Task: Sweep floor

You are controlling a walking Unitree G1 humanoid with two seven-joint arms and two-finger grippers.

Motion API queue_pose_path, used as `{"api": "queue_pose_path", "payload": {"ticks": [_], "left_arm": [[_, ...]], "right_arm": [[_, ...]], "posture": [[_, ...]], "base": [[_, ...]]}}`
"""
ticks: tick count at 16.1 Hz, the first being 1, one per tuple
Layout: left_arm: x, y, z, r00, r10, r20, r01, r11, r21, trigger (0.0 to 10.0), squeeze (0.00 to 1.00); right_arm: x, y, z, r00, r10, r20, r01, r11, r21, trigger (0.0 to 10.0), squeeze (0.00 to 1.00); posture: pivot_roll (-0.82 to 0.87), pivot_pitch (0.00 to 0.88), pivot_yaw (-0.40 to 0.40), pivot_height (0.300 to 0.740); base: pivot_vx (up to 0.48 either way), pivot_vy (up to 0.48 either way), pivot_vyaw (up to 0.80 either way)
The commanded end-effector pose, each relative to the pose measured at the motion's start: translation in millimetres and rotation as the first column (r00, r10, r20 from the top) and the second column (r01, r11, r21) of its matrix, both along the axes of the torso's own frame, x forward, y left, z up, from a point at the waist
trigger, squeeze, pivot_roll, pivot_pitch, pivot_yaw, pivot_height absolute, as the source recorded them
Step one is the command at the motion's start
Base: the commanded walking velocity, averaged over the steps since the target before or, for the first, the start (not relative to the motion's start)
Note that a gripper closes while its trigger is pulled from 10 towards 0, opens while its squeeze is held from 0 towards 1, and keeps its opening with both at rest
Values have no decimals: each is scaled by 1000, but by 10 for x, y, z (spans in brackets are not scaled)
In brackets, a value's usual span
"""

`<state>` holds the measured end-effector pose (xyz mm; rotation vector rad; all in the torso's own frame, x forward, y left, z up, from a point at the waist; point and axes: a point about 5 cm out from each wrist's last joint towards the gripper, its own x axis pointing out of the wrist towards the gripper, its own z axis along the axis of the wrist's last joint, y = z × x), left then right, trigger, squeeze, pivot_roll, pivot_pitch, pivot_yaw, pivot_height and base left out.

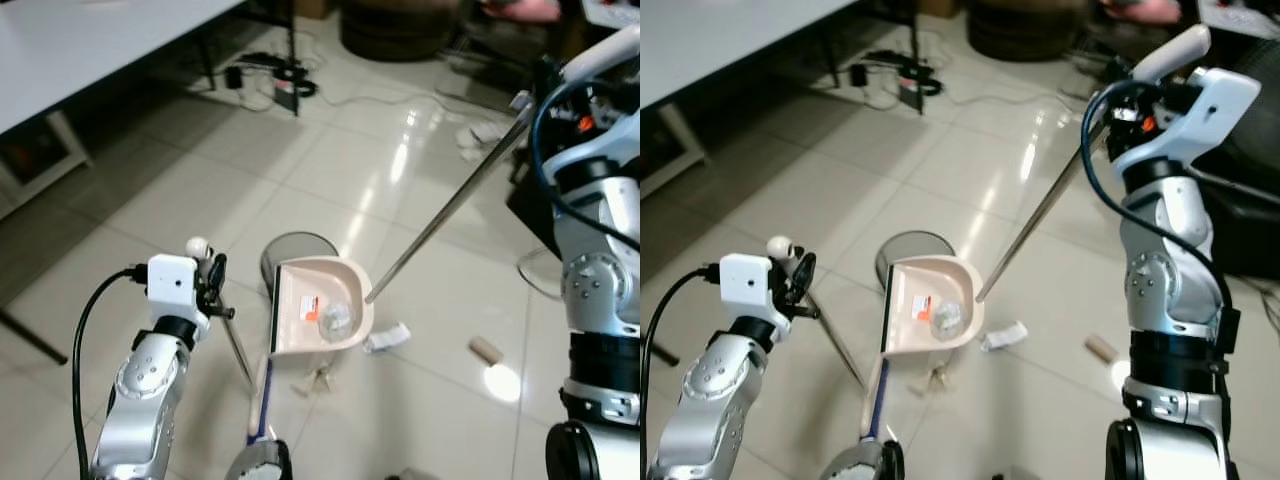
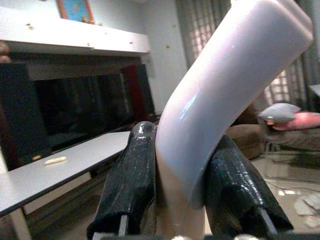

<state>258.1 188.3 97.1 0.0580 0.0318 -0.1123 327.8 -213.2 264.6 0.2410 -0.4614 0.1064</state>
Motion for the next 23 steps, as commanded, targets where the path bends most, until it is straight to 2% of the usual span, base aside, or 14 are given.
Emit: {"api": "queue_pose_path", "payload": {"ticks": [1,4,14,19,23], "left_arm": [[-4,28,84,999,4,40,-4,1000,11,10000,0],[12,32,90,999,-2,40,2,1000,15,10000,0],[80,-24,96,999,-27,43,27,1000,12,10000,0],[65,20,88,999,-21,40,21,1000,16,10000,0],[69,1,77,999,-29,38,28,1000,14,10000,0]], "right_arm": [[-34,-17,147,997,-9,81,7,1000,26,10000,0],[-66,-54,124,996,-29,82,26,999,33,10000,0],[-125,-175,121,994,-68,88,63,996,60,10000,0],[-125,-189,120,994,-63,94,54,994,96,10000,0],[-150,-253,143,991,-84,102,72,991,109,10000,0]], "posture": [[32,60,20,740],[34,59,30,740],[17,54,48,740],[18,58,47,740],[13,60,50,740]], "base": [[319,0,688],[335,0,704],[354,0,0],[355,0,0],[354,0,-369]]}}
